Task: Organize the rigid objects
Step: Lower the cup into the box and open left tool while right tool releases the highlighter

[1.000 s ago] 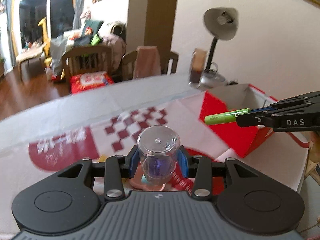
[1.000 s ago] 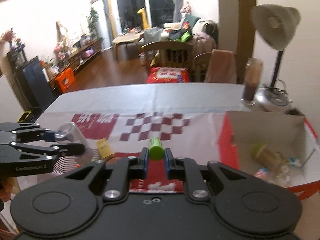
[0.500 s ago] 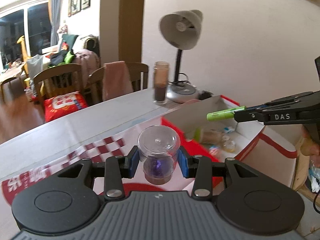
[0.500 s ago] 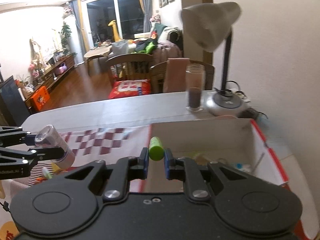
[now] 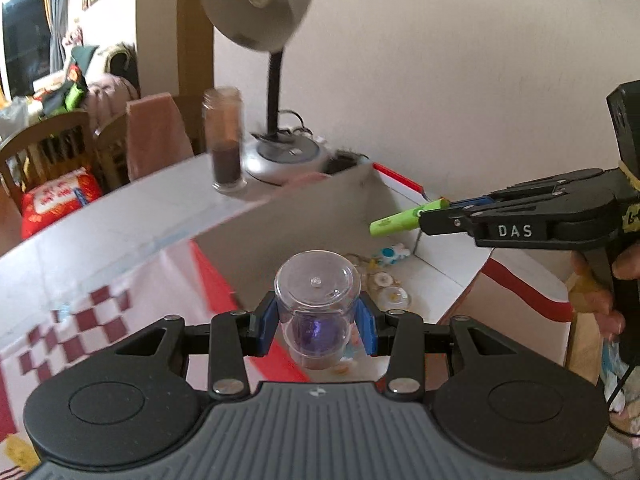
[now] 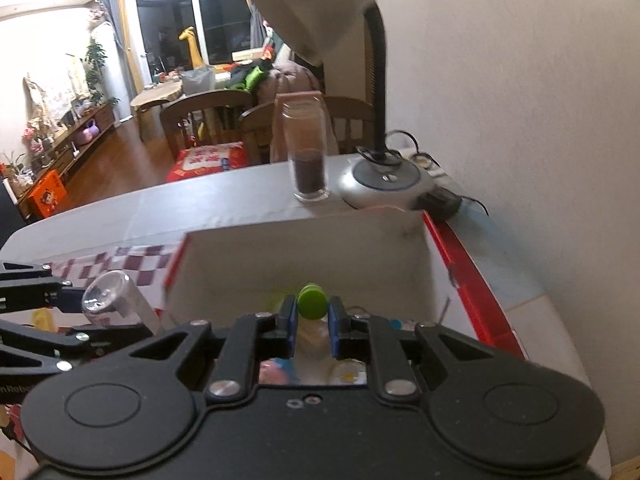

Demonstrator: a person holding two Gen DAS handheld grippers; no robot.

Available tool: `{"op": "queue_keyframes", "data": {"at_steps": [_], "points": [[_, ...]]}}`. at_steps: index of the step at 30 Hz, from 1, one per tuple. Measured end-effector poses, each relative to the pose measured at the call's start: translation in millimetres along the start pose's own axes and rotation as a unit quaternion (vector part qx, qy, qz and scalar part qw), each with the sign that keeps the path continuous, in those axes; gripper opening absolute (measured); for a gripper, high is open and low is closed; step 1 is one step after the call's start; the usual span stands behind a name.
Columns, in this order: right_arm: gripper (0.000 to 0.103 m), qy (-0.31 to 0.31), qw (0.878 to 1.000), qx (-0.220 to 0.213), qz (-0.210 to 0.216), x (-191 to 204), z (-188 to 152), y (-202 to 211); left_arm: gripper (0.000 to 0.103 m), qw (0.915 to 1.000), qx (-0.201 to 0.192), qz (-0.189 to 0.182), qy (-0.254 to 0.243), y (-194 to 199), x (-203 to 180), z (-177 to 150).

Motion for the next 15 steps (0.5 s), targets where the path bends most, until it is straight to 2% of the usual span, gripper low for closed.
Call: {"op": "queue_keyframes", "data": {"at_steps": [5, 15], "points": [[0.014, -0.005, 1.0, 0.016, -0.003, -18.8, -5.5, -20.1, 0.04, 0.9994, 0.034, 0.002, -0.003, -37.4, -12.4, 5.1], [0.014, 0.002, 0.999, 0.041, -0.018, -30.5, -9.8, -59.9, 0.04, 0.9951, 0.097, 0.021, -0.005, -101.6, -17.1, 13.7]]}}
Point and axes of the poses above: each gripper's, at about its wrist camera, not at the fingertips, and y roughly against the way its jaws point, x to its left, z to its top, the point moved 1 cm from there along -y, roughly the way its jaws point, and after that the axes turned 4 degrees about -y, right-handed, at the moved point
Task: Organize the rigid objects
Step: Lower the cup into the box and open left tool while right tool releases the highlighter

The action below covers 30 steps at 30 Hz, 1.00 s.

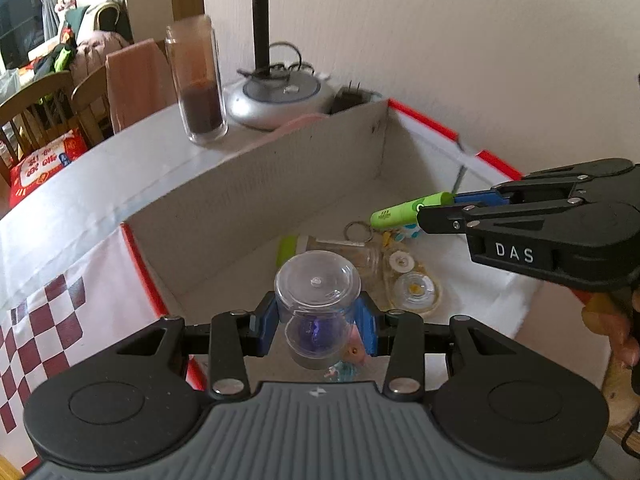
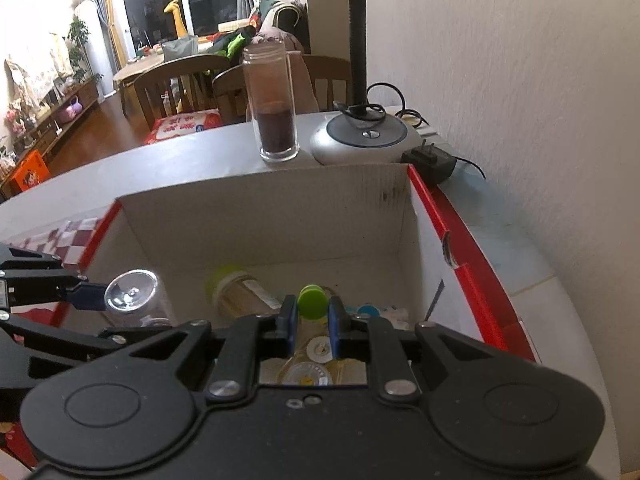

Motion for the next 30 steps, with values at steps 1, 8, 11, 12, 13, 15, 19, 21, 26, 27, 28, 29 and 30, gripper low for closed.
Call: {"op": "queue_keyframes", "data": {"at_steps": [1, 8, 11, 12, 13, 15, 19, 21, 26, 27, 28, 29, 30], "points": [[0.014, 0.001, 1.0, 0.002, 0.0, -0.1, 0.3, -3.5, 0.04, 0.9999, 0.009, 0.002, 0.005, -4.9, 0.5, 1.6], [0.014, 0.018, 0.999, 0.031, -0.002, -1.3, -2.3, -18.8, 0.04, 0.9986, 0.05, 0.019, -0.001, -28.1, 0.2, 9.3], [0.014, 0.023, 0.998, 0.05, 0.001, -1.1, -5.4, -22.1, 0.04, 0.9975, 0.069, 0.017, 0.002, -37.0, 1.5, 11.1], [0.014, 0.026, 0.998, 0.054, 0.0, -0.7, -6.5, -21.9, 0.04, 0.9971, 0.074, 0.017, 0.0, -39.7, 1.1, 11.5], [0.014, 0.028, 0.998, 0.058, 0.0, -0.5, -7.0, -21.7, 0.04, 0.9965, 0.082, 0.018, -0.004, -42.2, 0.4, 11.6], [0.014, 0.032, 0.997, 0.067, 0.002, -0.1, -7.3, -21.6, 0.04, 0.9955, 0.094, 0.012, -0.003, -46.3, -0.1, 10.4], [0.017, 0.04, 0.996, 0.086, 0.0, 1.8, -7.4, -24.2, 0.04, 0.9943, 0.107, 0.008, -0.003, -49.2, -0.1, 8.4], [0.02, 0.042, 0.995, 0.093, -0.003, 2.4, -7.3, -25.4, 0.04, 0.9939, 0.111, 0.004, 0.0, -49.7, 1.3, 9.1], [0.024, 0.043, 0.993, 0.108, 0.001, 4.7, -9.0, -24.8, 0.04, 0.9938, 0.11, -0.006, 0.016, -48.9, 6.5, 10.1], [0.027, 0.044, 0.993, 0.109, 0.002, 5.2, -9.3, -23.9, 0.04, 0.9942, 0.106, -0.008, 0.018, -46.5, 7.1, 9.7], [0.028, 0.044, 0.993, 0.109, 0.003, 5.7, -8.9, -23.3, 0.04, 0.9945, 0.103, -0.009, 0.019, -44.0, 7.1, 9.2], [0.031, 0.043, 0.993, 0.108, 0.004, 6.3, -9.0, -21.9, 0.04, 0.9948, 0.099, -0.011, 0.02, -41.6, 7.3, 9.0], [0.032, 0.043, 0.993, 0.107, 0.005, 6.5, -9.0, -20.5, 0.041, 0.9951, 0.097, -0.012, 0.02, -41.0, 7.9, 9.4]]}}
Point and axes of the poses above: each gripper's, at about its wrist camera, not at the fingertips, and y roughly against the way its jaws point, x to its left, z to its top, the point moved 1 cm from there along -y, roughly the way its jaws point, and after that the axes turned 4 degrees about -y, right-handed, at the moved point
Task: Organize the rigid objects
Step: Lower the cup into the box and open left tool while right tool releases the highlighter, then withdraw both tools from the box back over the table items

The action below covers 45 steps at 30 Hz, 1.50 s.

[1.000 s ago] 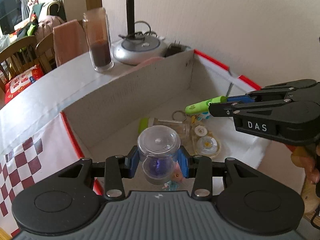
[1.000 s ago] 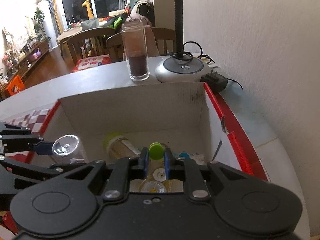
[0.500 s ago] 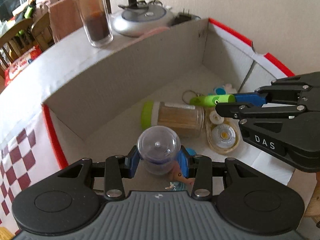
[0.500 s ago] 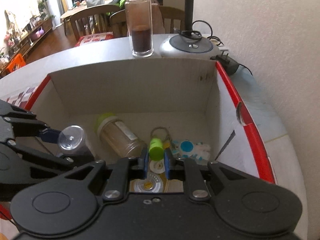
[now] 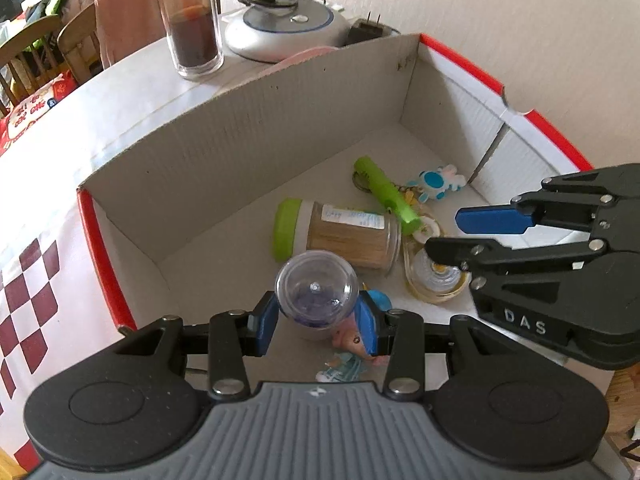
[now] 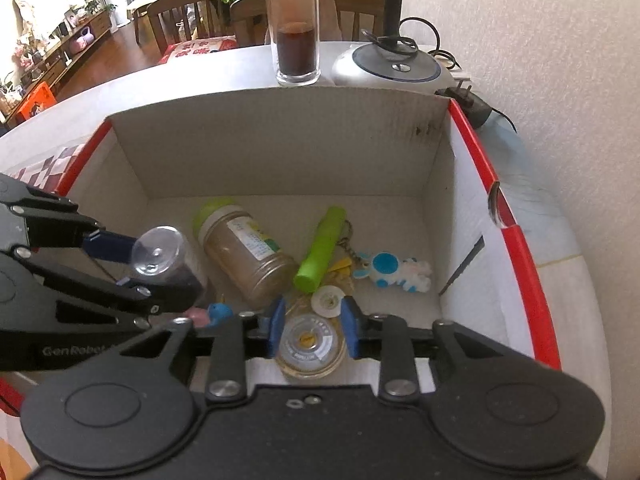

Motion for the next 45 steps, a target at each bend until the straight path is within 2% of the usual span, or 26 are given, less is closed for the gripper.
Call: {"op": "queue_keyframes", "data": {"at_steps": [2, 6, 24, 41, 45], "points": [[0.034, 0.0, 1.0, -0.002, 0.002, 1.1, -0.4, 3.2, 0.042, 1.0, -0.007, 0.0, -0.001, 4.2, -0.9, -0.5], [0.036, 0.0, 1.0, -0.008, 0.004, 3.9, 0.4, 10.8, 0.054, 0.9998, -0.022, -0.001, -0.004, 13.8, -3.8, -3.4], [0.052, 0.003, 0.998, -0.06, 0.02, 28.6, 2.8, 64.3, 0.054, 0.9946, -0.103, -0.006, 0.011, 87.3, 4.6, -29.2], [0.065, -0.004, 0.993, -0.107, 0.053, 81.1, -10.8, 111.6, 0.054, 0.9841, -0.174, 0.0, 0.034, 173.4, 43.5, -97.5], [0.072, -0.002, 0.991, -0.119, 0.062, 100.6, -14.3, 120.2, 0.065, 0.9808, -0.191, 0.008, 0.04, 192.9, 57.7, -120.5]]}}
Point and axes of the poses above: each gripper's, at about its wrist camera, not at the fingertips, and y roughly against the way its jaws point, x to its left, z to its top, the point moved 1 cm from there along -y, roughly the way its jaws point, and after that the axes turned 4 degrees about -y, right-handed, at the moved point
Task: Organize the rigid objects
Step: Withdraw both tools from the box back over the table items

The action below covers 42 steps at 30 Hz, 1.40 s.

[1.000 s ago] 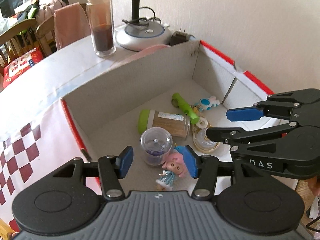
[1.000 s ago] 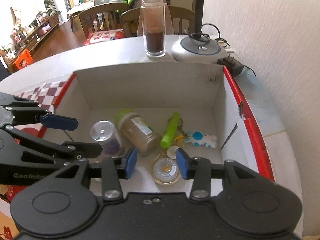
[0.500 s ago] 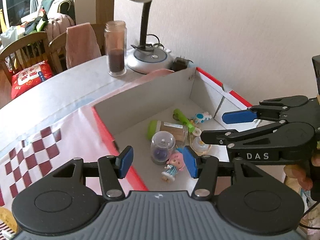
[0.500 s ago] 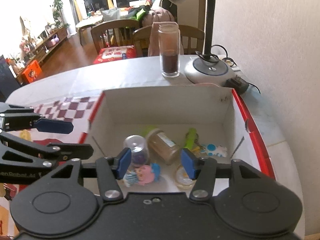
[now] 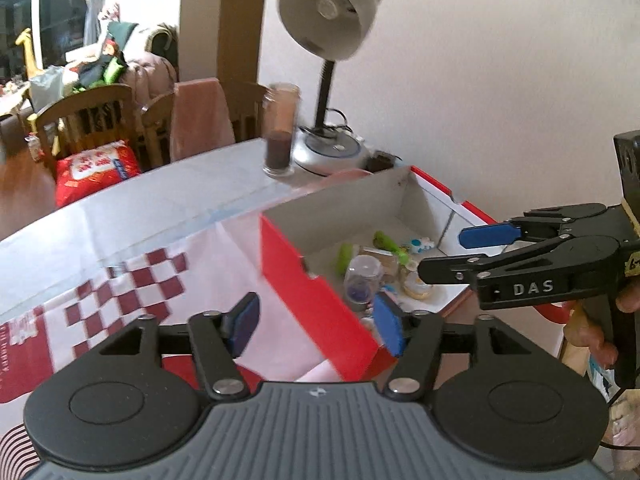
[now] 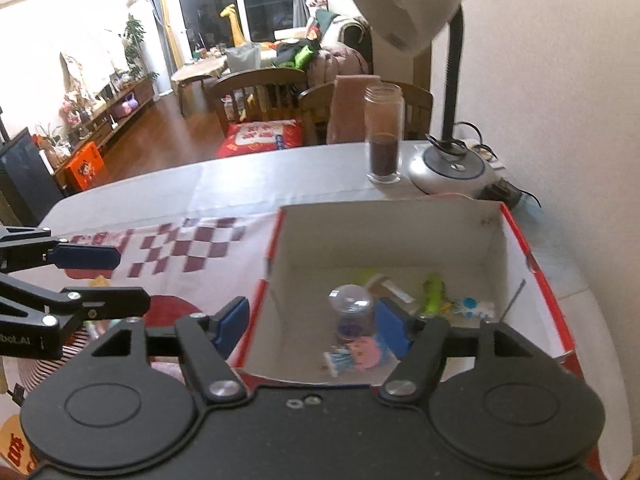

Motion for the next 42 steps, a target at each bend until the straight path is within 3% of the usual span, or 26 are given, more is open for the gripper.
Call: {"op": "queue_keyframes", "data": {"at_steps": [8, 10, 17, 29, 42], "points": [[0.085, 0.008, 1.0, -0.012, 0.017, 45.9, -8.3, 4.1, 0.066, 0.9995, -0.014, 0.018, 0.022, 44.1, 42.7, -30.3], [0.086, 0.011, 1.0, -0.013, 0.022, 57.8, -12.1, 4.0, 0.074, 0.9991, -0.019, 0.025, 0.028, 54.5, 54.8, -37.9], [0.102, 0.023, 0.998, -0.024, 0.046, 103.0, -24.2, 0.3, 0.08, 0.9969, -0.034, 0.05, 0.05, 84.2, 101.0, -61.1], [0.103, 0.078, 0.991, -0.01, 0.111, 191.4, -58.5, -20.6, 0.083, 0.991, -0.023, 0.105, 0.08, 105.5, 178.6, -113.1], [0.103, 0.166, 0.974, 0.058, 0.14, 257.9, -110.3, -64.0, 0.083, 0.9841, 0.018, 0.14, 0.107, 83.9, 240.3, -183.2]]}}
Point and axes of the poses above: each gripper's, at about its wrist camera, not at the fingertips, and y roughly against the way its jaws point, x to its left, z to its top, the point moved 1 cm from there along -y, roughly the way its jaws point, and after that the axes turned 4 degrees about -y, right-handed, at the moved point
